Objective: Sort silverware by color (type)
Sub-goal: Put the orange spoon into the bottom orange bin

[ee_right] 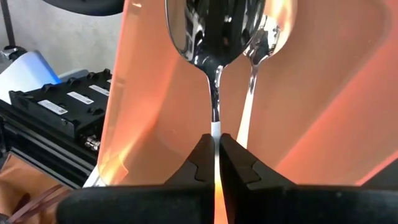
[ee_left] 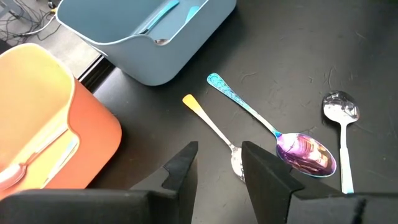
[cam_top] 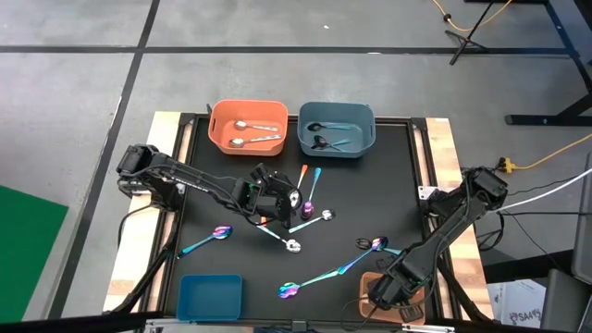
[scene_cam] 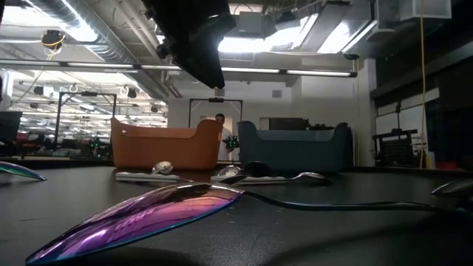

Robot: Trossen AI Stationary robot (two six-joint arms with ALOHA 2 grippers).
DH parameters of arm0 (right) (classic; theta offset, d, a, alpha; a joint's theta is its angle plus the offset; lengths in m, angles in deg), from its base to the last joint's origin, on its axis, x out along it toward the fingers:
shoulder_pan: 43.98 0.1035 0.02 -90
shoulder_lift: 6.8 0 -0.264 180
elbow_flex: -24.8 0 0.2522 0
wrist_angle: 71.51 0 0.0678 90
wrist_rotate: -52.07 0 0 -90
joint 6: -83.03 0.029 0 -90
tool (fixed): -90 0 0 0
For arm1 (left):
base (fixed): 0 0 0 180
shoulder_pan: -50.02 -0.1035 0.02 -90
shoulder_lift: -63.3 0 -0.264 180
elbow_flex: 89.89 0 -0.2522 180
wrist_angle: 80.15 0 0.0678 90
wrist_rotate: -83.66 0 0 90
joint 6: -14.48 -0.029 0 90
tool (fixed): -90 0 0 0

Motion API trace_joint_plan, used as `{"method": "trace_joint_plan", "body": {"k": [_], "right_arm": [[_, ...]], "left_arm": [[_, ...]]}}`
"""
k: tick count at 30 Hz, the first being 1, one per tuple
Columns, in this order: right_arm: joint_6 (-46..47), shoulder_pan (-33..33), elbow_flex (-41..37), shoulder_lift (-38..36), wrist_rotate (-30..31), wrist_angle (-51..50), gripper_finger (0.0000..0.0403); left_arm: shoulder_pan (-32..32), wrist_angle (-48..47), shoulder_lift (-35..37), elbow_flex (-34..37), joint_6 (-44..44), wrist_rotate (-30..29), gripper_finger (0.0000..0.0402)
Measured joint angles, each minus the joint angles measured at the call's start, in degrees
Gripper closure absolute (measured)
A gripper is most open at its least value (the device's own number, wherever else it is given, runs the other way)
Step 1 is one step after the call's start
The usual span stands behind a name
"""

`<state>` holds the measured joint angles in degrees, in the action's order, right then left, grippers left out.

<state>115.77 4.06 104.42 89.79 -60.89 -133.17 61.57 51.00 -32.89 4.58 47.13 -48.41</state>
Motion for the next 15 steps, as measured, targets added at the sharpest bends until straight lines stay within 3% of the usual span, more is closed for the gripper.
{"method": "trace_joint_plan", "body": {"k": [15], "right_arm": [[0.4, 0.0, 0.0, 0.0, 1.4, -0.2, 0.0390]], "left_arm": [[0.0, 0.0, 0.0, 0.0, 0.3, 0.0, 0.0284]]}}
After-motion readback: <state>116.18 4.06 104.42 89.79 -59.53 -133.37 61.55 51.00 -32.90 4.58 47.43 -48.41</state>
